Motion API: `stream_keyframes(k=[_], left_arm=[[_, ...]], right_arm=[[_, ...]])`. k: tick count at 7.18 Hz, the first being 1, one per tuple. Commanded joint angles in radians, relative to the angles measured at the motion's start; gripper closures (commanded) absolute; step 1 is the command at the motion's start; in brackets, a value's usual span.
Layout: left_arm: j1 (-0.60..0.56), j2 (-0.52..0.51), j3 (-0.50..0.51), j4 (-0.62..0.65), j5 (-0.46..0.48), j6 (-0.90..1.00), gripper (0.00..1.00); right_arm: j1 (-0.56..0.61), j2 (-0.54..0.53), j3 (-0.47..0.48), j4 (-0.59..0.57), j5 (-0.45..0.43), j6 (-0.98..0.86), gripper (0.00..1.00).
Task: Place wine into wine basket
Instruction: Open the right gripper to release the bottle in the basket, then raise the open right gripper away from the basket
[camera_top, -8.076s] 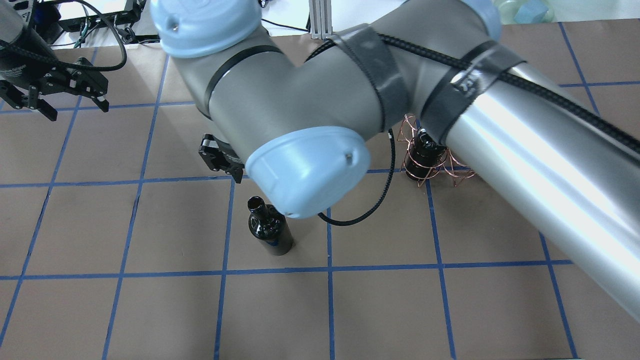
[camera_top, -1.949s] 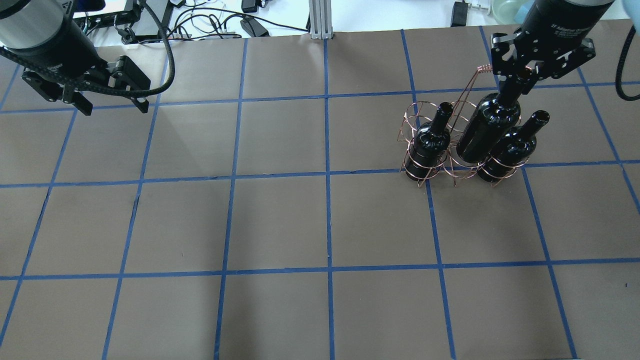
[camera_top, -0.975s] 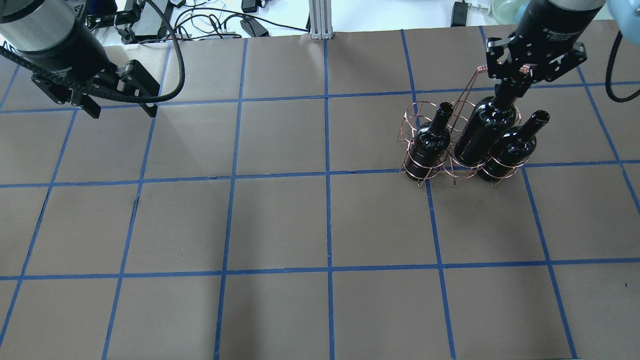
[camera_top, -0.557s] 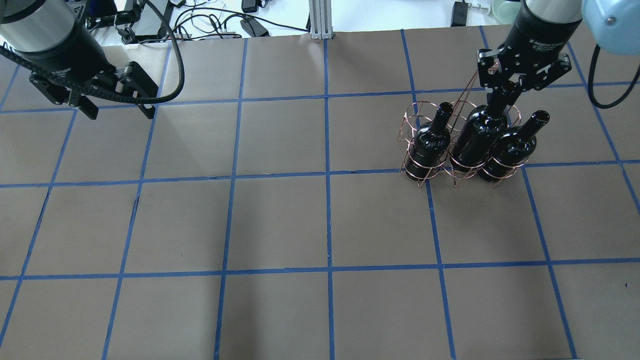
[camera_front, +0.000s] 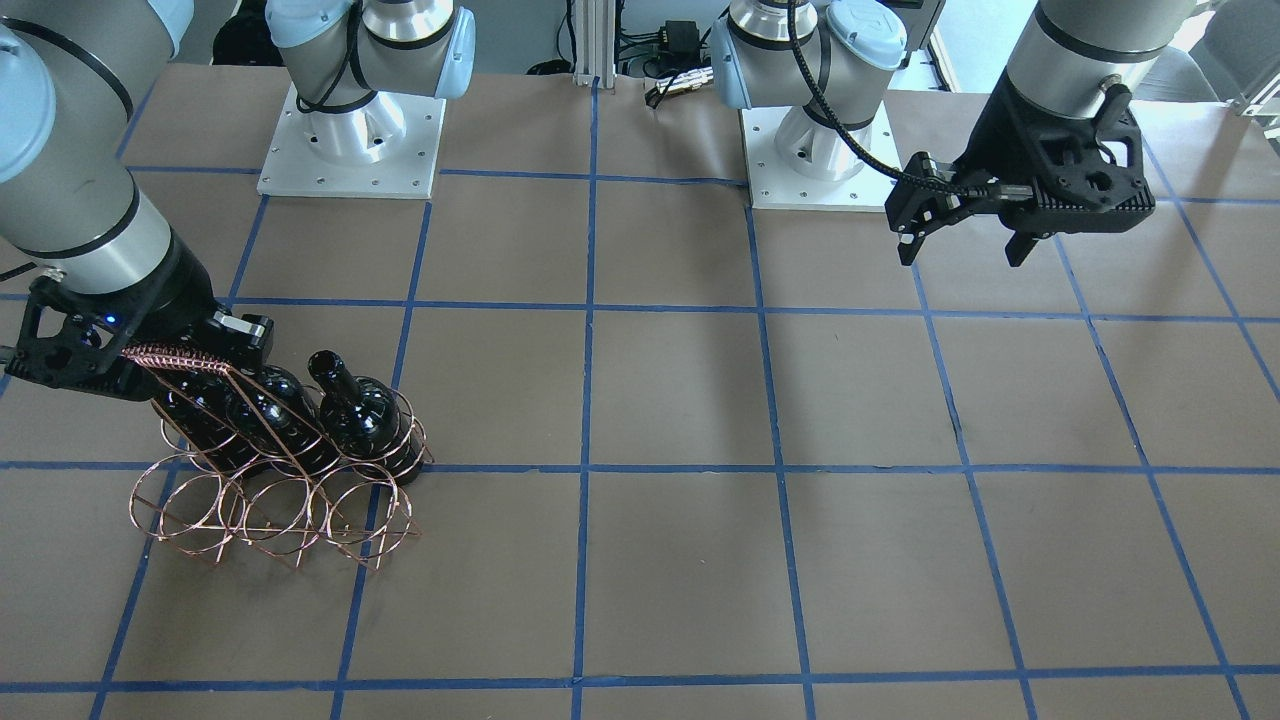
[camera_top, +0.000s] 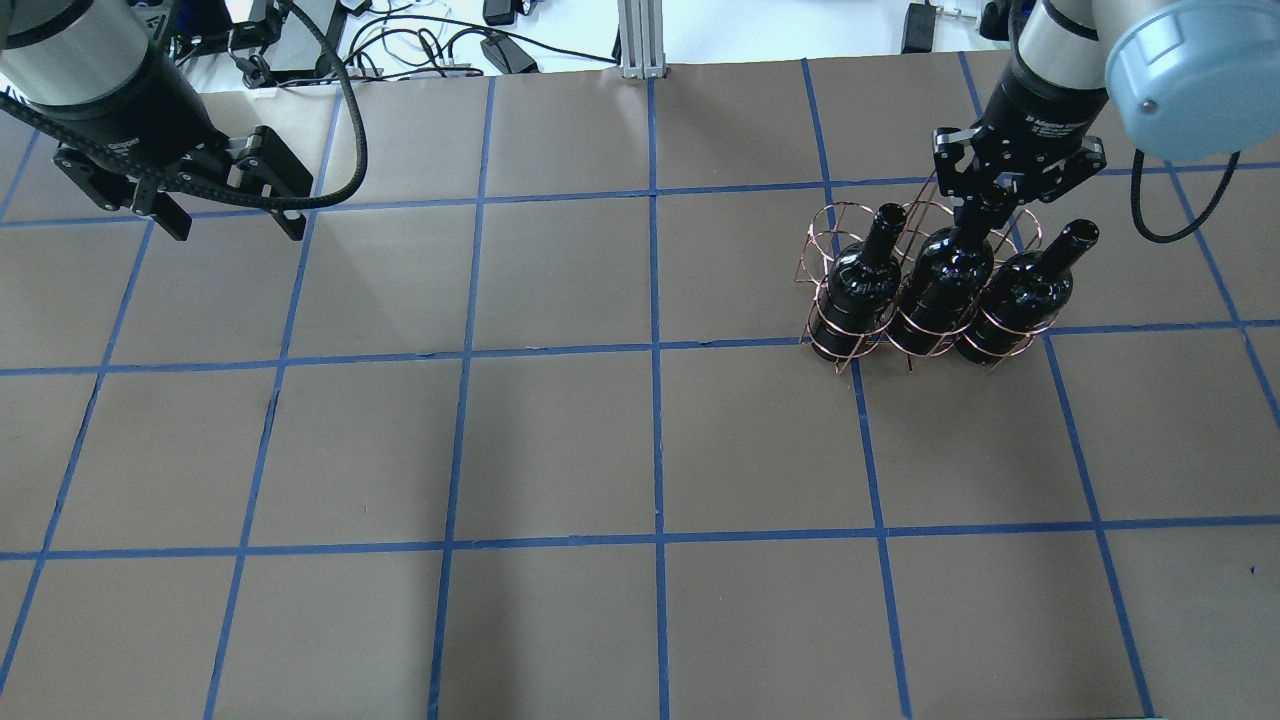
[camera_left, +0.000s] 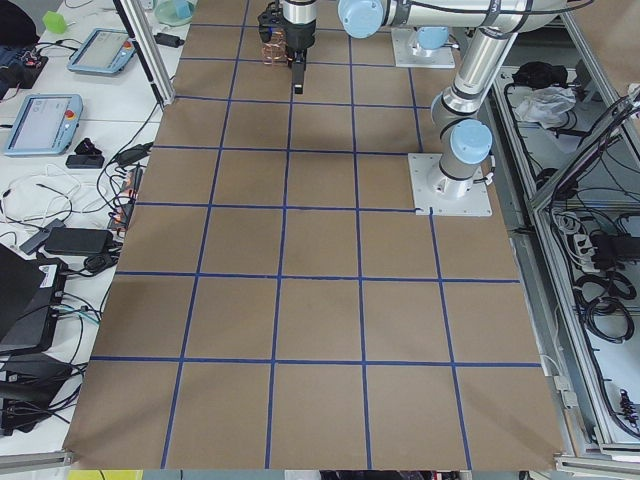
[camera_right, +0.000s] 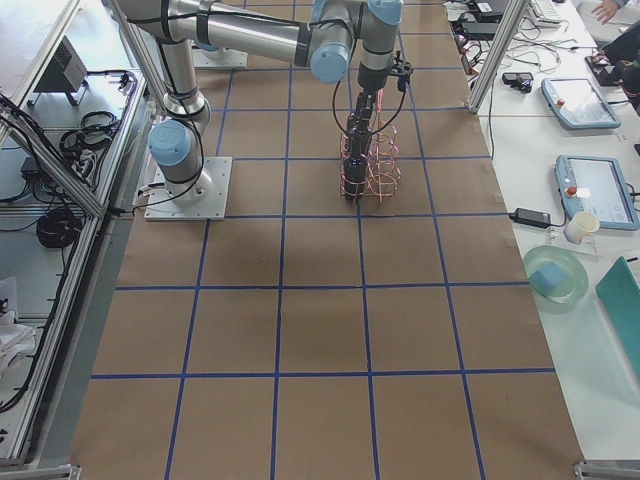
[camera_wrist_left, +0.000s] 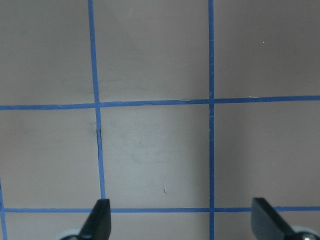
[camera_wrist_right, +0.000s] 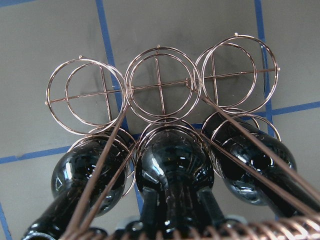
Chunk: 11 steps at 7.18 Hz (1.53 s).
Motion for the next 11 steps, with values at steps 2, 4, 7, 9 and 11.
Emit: stream_keyframes(k=[2,4,7,9,11], left_arm=[[0.002,0.001,0.000,0.002,-0.002,0.000,0.00],[0.002,0.001,0.000,0.002,-0.001,0.000,0.00],[0.002,-0.001,0.000,0.007,-0.002,0.000,0.00],[0.000,-0.004,0.001,0.010,-0.007,0.002,0.00],[-0.001,-0.002,0.000,0.004,-0.009,0.002,0.00]], right_arm=[[0.003,0.004,0.024,-0.006,-0.001,0.000,0.71],[0.003,-0.004,0.018,-0.008,0.000,0.000,0.06],[0.084,-0.057,-0.091,0.140,0.007,-0.008,0.01],[0.179,-0.155,-0.096,0.265,0.049,0.030,0.02],[0.195,-0.164,-0.096,0.276,0.031,0.023,0.03]])
